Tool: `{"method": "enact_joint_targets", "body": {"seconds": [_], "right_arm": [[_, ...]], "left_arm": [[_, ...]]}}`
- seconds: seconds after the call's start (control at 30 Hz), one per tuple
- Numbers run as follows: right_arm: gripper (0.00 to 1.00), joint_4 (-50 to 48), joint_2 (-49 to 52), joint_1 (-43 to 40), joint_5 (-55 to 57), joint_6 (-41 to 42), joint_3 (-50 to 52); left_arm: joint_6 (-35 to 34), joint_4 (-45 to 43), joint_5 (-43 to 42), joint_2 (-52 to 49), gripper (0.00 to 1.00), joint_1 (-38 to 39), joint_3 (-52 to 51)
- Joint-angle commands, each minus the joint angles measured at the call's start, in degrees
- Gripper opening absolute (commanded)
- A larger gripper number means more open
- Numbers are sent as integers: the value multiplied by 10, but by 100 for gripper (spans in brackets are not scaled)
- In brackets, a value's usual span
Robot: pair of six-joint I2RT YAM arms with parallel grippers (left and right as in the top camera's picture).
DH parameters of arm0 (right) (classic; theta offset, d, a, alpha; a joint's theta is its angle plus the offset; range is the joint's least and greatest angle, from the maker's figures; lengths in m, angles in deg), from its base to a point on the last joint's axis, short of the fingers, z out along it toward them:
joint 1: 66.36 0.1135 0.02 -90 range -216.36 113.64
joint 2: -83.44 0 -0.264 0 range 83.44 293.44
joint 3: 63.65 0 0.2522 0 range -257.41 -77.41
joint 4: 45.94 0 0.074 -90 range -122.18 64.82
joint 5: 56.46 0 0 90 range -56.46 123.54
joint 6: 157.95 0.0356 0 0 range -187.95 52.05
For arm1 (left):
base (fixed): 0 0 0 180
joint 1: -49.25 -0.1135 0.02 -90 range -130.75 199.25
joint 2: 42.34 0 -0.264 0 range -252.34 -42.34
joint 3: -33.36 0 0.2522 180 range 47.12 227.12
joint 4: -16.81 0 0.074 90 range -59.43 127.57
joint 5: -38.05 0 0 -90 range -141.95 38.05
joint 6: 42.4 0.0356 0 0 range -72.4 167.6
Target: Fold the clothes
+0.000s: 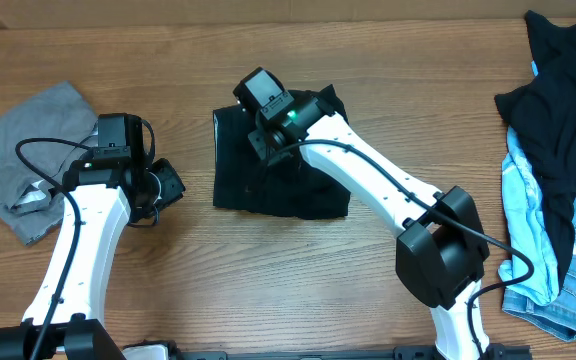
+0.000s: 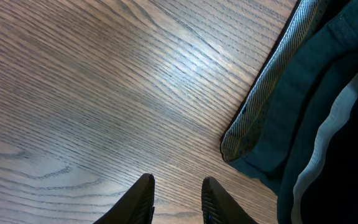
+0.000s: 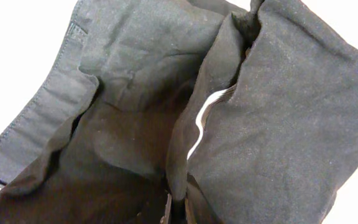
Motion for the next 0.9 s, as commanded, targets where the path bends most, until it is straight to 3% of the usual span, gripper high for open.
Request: {"method": "enact_joint_targets", "body": {"seconds": [0.0,0.33,0.47,0.63,0.87], "right_arm": [[6,2,-22,0,0,-2,-15],[15,33,-22,0,-24,0,-15],[6,35,-22,0,-24,0,-15],[13,35,-22,0,-24,0,-15],[16,42,-22,0,-24,0,-15]], "left_arm": [[13,-1,-4,10,29,-2,4],[13,-1,-4,10,29,-2,4],[13,-1,-4,10,29,-2,4],[13,-1,-4,10,29,-2,4],[13,-1,-4,10,29,-2,4]]}}
